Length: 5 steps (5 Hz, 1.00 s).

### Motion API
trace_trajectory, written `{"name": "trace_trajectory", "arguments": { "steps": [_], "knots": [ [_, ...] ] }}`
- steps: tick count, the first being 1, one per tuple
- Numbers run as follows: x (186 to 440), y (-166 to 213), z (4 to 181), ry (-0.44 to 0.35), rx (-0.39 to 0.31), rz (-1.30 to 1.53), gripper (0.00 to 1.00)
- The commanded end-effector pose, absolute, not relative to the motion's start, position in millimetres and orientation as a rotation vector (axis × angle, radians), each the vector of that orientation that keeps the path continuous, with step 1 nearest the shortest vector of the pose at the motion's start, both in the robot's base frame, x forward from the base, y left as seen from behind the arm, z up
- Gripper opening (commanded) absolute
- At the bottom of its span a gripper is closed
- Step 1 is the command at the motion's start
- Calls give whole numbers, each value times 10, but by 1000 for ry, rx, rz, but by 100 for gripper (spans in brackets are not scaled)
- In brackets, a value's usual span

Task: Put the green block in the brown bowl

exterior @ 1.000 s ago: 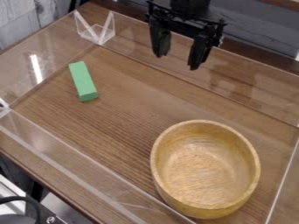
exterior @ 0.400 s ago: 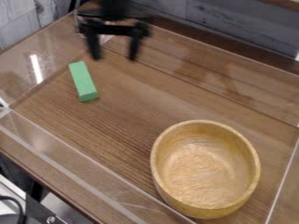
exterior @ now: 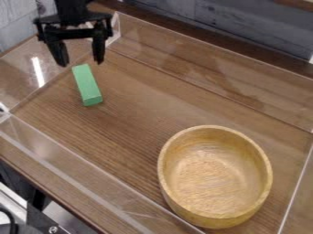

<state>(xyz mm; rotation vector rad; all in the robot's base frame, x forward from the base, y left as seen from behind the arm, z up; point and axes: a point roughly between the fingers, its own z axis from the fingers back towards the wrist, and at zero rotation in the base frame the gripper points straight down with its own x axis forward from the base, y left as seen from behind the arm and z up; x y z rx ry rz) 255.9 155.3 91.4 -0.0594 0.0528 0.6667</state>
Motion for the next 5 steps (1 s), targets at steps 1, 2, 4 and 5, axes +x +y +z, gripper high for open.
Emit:
{"name": "trace_trajectory", "arguments": {
  "steps": [1, 2, 4, 5],
  "knots": [
    [2632, 1642, 959, -12, -53, 680, 100],
    [2656, 1659, 853, -12, -59, 689, 100],
    [2697, 1683, 705, -12, -75, 698, 100],
    [2719, 1719, 672, -9, -83, 704, 100]
  ]
}}
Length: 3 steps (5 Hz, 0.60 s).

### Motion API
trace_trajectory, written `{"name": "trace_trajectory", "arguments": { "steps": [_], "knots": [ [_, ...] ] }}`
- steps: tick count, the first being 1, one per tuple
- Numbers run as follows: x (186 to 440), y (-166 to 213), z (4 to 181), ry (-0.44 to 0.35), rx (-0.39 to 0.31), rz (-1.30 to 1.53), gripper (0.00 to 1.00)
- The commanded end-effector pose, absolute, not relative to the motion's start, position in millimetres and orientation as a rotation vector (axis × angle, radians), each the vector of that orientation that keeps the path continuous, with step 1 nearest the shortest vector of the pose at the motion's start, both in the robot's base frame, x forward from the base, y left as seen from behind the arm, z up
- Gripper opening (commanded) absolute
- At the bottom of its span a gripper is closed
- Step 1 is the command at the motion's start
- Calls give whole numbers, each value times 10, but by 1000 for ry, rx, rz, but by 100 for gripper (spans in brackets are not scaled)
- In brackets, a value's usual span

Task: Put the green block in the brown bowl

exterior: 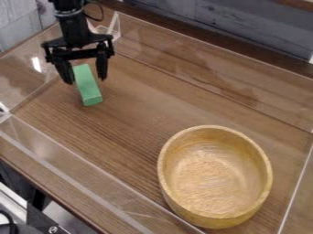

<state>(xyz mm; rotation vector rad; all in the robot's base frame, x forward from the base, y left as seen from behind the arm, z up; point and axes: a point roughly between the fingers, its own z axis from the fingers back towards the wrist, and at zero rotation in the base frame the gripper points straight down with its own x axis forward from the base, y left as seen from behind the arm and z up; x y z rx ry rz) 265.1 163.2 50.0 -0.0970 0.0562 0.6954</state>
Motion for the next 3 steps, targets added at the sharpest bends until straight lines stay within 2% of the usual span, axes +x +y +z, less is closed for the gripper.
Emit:
{"name": "trace_trajectory", "arguments": {
  "steps": [1, 3],
  "knots": [
    [2737, 1759, 650, -5, -92, 708, 100],
    [2773, 1795, 570, 11, -113, 713, 100]
  ]
}}
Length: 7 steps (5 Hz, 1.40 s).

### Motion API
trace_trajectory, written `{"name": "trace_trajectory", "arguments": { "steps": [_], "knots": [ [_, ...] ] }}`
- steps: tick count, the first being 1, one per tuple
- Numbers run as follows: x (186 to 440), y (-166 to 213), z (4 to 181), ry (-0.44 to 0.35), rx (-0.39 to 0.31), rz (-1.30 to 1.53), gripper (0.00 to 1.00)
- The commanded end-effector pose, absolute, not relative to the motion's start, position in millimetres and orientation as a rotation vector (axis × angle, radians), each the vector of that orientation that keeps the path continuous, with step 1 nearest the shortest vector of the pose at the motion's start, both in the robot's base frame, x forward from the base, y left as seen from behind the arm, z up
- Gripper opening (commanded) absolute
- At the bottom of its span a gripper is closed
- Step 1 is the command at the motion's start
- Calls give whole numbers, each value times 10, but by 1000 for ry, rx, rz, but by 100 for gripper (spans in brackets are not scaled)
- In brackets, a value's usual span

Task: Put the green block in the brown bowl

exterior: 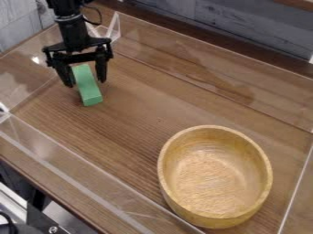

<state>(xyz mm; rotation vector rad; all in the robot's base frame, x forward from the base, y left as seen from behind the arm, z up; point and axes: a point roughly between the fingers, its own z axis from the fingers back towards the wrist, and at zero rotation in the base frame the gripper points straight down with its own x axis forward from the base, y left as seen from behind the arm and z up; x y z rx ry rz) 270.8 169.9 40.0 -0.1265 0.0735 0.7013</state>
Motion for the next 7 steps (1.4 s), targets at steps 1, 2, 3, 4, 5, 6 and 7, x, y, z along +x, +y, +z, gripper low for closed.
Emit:
{"name": "trace_trajectory", "arguments": {
  "steps": [1, 2, 3, 4, 5, 6, 7],
  "knots": [
    [2790, 1800, 534, 21, -122, 713, 100],
    [2803, 1803, 496, 31, -129, 714, 100],
    [2812, 1811, 459, 39, -134, 714, 100],
    [2825, 1820, 432, 45, -140, 715, 100],
    [2835, 1829, 399, 52, -145, 716, 100],
    [2842, 1838, 369, 59, -149, 717, 100],
    [2848, 1845, 339, 66, -154, 718, 100]
  ]
}}
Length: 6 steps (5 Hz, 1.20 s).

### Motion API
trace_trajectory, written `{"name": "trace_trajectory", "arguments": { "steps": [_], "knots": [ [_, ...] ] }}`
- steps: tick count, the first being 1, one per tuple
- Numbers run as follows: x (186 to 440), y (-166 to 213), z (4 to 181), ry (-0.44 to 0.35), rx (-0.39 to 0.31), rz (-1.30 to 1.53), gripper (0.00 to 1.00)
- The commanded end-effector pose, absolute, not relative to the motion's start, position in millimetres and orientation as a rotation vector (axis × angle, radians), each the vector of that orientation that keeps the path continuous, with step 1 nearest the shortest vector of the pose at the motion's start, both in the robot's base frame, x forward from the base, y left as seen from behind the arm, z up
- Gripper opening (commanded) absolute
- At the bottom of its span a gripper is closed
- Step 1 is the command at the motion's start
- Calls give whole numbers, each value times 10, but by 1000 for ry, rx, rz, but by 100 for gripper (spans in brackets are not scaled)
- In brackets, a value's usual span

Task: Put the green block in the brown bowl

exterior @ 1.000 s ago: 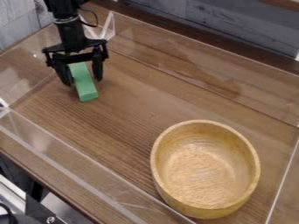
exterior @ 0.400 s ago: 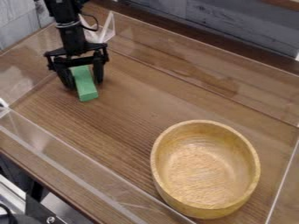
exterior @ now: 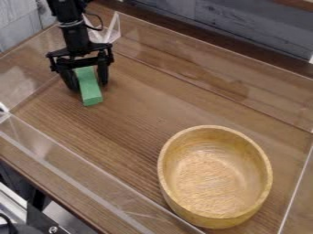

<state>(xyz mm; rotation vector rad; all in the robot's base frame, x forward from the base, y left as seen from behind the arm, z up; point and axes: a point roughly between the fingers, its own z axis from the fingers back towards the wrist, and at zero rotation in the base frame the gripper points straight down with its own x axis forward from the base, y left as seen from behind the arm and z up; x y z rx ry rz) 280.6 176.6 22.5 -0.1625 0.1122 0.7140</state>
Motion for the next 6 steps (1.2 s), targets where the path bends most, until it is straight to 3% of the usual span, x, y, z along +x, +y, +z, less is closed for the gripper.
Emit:
{"name": "trace_trajectory", "arguments": {
  "steps": [1, 5, 6],
  "knots": [
    [2836, 1840, 329, 76, -157, 719, 0],
    [2760, 1586, 919, 162, -147, 518, 0],
    [2738, 1263, 1091, 180, -152, 409, 0]
  ]
}}
